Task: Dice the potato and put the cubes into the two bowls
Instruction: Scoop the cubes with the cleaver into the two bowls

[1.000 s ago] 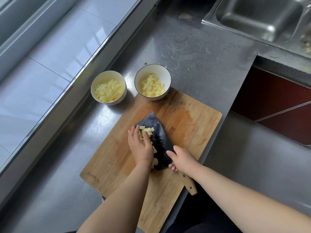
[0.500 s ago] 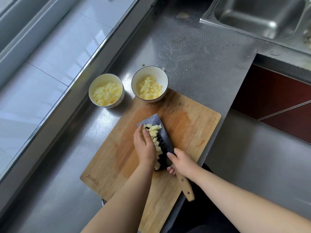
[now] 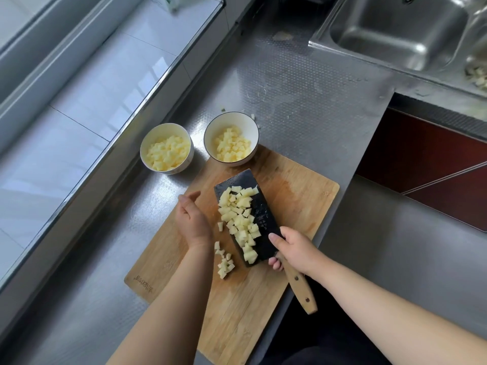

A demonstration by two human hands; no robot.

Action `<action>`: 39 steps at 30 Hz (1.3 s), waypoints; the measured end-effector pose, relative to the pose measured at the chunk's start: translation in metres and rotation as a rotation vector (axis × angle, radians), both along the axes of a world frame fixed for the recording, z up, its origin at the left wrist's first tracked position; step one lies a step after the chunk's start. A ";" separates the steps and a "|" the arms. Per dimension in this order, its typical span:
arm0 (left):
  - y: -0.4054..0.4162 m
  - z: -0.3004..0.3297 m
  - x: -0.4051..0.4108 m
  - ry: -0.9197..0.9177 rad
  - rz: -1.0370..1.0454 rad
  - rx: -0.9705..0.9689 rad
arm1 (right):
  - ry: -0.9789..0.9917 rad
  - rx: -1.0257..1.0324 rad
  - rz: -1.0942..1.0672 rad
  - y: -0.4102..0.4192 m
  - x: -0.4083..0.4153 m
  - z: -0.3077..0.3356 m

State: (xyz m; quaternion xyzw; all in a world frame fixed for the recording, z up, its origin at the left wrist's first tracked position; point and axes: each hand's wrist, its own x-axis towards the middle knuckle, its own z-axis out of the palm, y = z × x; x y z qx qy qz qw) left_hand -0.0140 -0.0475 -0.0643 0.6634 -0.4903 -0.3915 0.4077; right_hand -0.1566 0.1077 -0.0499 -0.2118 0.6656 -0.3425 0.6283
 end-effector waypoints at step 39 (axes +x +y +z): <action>-0.118 0.039 -0.140 -0.599 -0.887 -0.229 | 0.116 -0.024 -0.068 -0.131 -0.089 0.039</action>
